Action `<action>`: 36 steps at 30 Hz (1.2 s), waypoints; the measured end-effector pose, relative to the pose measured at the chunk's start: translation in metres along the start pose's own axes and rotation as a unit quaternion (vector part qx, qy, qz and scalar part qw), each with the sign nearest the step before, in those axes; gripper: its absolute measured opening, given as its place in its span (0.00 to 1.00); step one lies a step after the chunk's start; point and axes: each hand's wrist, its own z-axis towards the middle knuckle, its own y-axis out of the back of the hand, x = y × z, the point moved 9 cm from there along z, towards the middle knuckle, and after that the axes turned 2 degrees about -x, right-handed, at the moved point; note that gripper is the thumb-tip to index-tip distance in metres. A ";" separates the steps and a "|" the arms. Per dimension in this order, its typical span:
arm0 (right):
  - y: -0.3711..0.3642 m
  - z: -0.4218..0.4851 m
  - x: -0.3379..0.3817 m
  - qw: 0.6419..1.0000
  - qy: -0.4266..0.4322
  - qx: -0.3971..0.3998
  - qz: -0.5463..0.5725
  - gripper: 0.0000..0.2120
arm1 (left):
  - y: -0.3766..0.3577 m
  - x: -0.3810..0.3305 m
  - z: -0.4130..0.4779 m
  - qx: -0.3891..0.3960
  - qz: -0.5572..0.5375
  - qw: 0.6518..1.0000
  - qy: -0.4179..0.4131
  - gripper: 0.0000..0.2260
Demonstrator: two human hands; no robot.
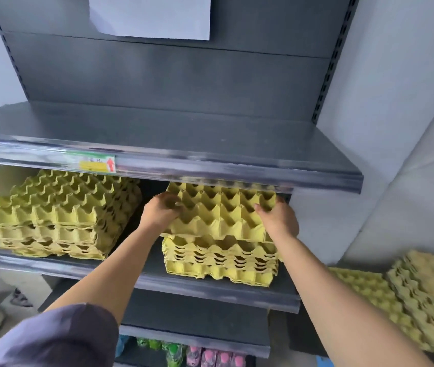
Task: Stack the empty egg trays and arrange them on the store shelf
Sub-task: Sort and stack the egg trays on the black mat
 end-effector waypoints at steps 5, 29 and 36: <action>-0.023 0.002 -0.007 0.998 -0.025 0.036 -0.044 0.26 | -0.016 0.020 0.018 0.025 0.053 0.998 -0.012 0.11; 0.073 -0.030 -0.049 0.982 0.097 -0.085 -0.138 0.20 | -0.072 -0.081 -0.044 -0.001 0.231 0.952 -0.200 0.13; 0.146 -0.033 -0.136 0.974 0.131 -0.121 -0.143 0.17 | -0.143 -0.151 -0.107 -0.010 0.237 0.941 -0.243 0.13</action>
